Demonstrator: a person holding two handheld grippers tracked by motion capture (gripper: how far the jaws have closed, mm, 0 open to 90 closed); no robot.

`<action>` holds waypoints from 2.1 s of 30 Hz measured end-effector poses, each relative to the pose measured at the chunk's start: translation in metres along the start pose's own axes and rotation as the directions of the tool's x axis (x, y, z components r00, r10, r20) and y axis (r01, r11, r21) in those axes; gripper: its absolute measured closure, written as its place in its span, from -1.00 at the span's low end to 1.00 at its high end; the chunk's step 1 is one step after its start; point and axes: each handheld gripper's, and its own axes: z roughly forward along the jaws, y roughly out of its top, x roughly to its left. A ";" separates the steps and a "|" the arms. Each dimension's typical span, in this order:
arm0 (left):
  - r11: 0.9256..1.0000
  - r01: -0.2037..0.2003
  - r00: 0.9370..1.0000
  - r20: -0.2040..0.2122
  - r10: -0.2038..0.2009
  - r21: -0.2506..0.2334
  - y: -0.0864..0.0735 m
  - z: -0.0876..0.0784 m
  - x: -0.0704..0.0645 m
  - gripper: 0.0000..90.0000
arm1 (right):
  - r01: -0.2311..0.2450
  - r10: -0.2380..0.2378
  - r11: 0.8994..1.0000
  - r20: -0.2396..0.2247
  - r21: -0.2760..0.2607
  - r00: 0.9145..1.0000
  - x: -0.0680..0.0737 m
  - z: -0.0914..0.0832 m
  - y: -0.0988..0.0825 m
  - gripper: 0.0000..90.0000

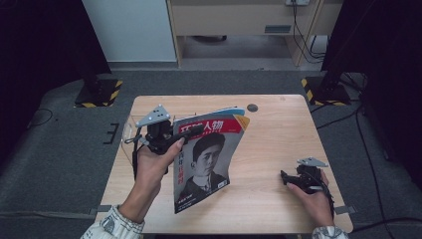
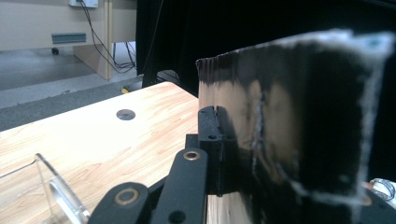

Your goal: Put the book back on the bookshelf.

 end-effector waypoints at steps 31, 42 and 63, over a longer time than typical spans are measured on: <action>0.999 0.026 0.992 -0.122 -0.030 -0.037 -0.020 -0.079 0.029 0.92 | -0.001 0.001 1.000 0.000 0.001 1.000 0.000 0.000 0.000 -0.72; 0.997 0.047 0.986 -0.157 -0.057 -0.063 -0.033 -0.103 0.038 0.93 | -0.006 0.006 1.000 0.005 -0.002 1.000 0.001 -0.001 -0.001 -0.72; 0.996 0.042 0.962 -0.266 -0.063 -0.082 -0.047 -0.157 0.050 0.93 | -0.009 0.009 1.000 0.001 -0.001 1.000 0.001 -0.001 -0.001 -0.72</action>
